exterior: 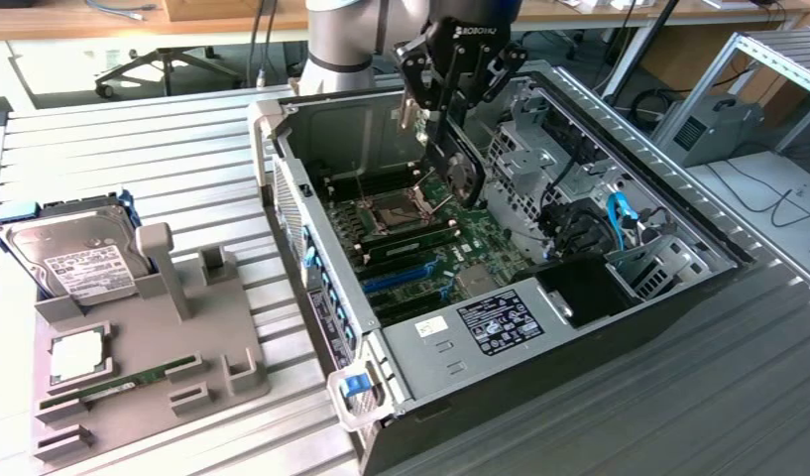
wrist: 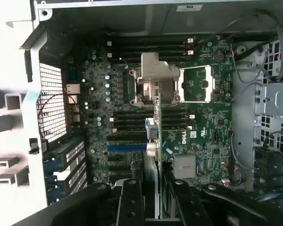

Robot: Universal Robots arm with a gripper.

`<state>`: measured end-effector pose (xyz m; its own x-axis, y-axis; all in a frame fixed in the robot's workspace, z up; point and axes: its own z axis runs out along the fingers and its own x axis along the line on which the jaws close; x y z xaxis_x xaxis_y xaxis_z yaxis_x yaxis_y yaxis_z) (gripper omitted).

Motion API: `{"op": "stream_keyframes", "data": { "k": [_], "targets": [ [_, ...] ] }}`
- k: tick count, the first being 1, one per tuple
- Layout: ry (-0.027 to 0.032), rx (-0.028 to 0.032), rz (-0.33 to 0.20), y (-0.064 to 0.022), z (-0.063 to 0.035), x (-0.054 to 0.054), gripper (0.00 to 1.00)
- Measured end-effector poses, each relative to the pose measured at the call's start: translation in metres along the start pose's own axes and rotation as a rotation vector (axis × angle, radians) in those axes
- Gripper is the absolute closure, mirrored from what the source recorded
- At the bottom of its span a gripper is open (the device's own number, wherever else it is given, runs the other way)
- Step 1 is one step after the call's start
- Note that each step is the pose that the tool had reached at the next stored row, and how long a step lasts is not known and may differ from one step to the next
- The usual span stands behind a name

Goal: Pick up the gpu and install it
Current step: 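Pick up the gpu and move the gpu toward the slot, then insert the gpu into the slot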

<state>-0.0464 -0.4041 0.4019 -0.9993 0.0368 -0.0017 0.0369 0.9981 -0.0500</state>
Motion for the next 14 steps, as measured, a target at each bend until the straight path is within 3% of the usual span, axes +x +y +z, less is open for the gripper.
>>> {"op": "stream_keyframes", "data": {
  "k": [2,9,14],
  "targets": [
    [0.0062,0.007,0.0,0.0014,0.0038,-0.032,0.73],
    [0.0061,0.0071,-0.003,0.0014,0.0039,-0.033,0.73],
    [0.0037,0.0071,-0.05,0.0015,0.0039,-0.033,0.73]
  ]
}}
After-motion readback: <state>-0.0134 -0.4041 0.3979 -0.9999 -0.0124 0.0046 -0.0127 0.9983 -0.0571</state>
